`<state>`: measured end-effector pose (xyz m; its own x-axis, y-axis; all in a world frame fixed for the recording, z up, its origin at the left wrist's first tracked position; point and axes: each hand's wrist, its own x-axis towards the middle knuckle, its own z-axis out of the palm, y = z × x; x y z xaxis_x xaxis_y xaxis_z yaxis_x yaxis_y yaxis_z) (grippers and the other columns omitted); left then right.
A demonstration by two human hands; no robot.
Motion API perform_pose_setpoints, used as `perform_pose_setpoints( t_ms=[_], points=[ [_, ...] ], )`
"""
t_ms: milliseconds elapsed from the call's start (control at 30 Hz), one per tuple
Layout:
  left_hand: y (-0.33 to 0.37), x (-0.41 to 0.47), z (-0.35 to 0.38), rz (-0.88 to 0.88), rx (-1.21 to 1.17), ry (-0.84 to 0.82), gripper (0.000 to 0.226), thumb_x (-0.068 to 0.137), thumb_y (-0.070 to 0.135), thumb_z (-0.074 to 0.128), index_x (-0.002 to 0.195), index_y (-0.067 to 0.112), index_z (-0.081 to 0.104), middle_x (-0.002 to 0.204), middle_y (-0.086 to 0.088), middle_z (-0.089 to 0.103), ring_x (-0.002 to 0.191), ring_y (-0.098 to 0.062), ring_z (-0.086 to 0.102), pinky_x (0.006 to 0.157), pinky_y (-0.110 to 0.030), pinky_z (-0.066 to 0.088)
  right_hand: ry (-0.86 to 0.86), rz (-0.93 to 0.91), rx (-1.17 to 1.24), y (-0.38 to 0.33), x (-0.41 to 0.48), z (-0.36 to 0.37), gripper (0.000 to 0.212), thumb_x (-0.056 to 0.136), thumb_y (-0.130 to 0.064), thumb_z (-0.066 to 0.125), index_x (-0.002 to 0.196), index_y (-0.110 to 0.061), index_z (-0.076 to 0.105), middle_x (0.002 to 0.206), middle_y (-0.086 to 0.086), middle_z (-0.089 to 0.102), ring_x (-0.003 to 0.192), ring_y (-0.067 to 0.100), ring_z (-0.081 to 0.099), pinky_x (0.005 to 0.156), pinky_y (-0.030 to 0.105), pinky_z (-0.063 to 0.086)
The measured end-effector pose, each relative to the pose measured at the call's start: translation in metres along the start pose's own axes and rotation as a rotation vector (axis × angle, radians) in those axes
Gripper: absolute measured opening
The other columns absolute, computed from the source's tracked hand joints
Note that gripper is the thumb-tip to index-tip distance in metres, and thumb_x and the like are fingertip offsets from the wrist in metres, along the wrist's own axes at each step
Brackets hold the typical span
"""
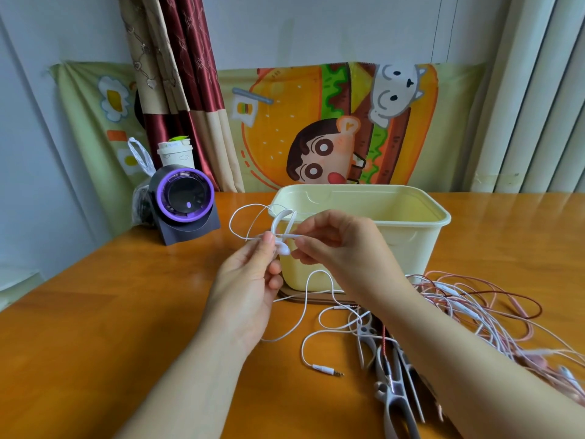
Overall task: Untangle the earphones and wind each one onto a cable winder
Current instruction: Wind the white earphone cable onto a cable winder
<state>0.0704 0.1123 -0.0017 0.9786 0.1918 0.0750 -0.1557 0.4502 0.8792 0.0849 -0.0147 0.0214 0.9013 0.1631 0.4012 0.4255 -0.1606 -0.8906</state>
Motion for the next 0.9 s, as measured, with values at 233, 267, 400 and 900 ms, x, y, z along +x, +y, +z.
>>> perform_pose_setpoints(
  t_ms=[233,267,400,900],
  points=[
    [-0.0007,-0.0003,-0.0011,-0.06,0.02,-0.028,0.019,0.093,0.022,0.056,0.097,0.008,0.068,0.076,0.0,0.064,0.054,-0.005,0.043,0.045,-0.014,0.036,0.068,-0.15,-0.242,0.0017,-0.0018,0.0027,0.013,0.077,-0.021,0.077,0.073,-0.024,0.065,0.068,-0.002,0.068,0.059,0.009,0.06,0.056,0.02,0.047],
    [-0.0012,-0.0005,-0.0007,-0.072,0.021,-0.038,0.019,0.093,0.022,0.056,0.096,0.008,0.068,0.075,0.001,0.065,0.053,-0.005,0.043,0.045,-0.014,0.036,0.079,-0.19,-0.259,0.0035,-0.0015,0.0034,0.011,0.076,-0.02,0.078,0.075,-0.021,0.067,0.07,-0.001,0.068,0.061,0.011,0.06,0.058,0.024,0.049],
    [-0.0012,-0.0008,-0.0016,-0.116,0.007,-0.061,0.021,0.091,0.021,0.056,0.102,0.006,0.067,0.067,0.003,0.063,0.051,-0.005,0.044,0.043,-0.014,0.036,0.023,-0.336,-0.362,0.0067,0.0024,0.0003,0.005,0.079,-0.014,0.075,0.084,-0.013,0.074,0.083,-0.001,0.068,0.072,0.014,0.065,0.07,0.033,0.054],
    [0.0004,-0.0033,-0.0007,-0.019,0.161,-0.061,0.019,0.096,0.02,0.053,0.088,0.007,0.065,0.058,0.007,0.054,0.055,-0.004,0.042,0.052,-0.017,0.034,-0.099,-0.232,-0.396,0.0035,0.0016,-0.0053,0.012,0.083,-0.009,0.07,0.089,-0.018,0.076,0.075,-0.018,0.058,0.07,0.002,0.061,0.07,0.013,0.049]
  ],
)
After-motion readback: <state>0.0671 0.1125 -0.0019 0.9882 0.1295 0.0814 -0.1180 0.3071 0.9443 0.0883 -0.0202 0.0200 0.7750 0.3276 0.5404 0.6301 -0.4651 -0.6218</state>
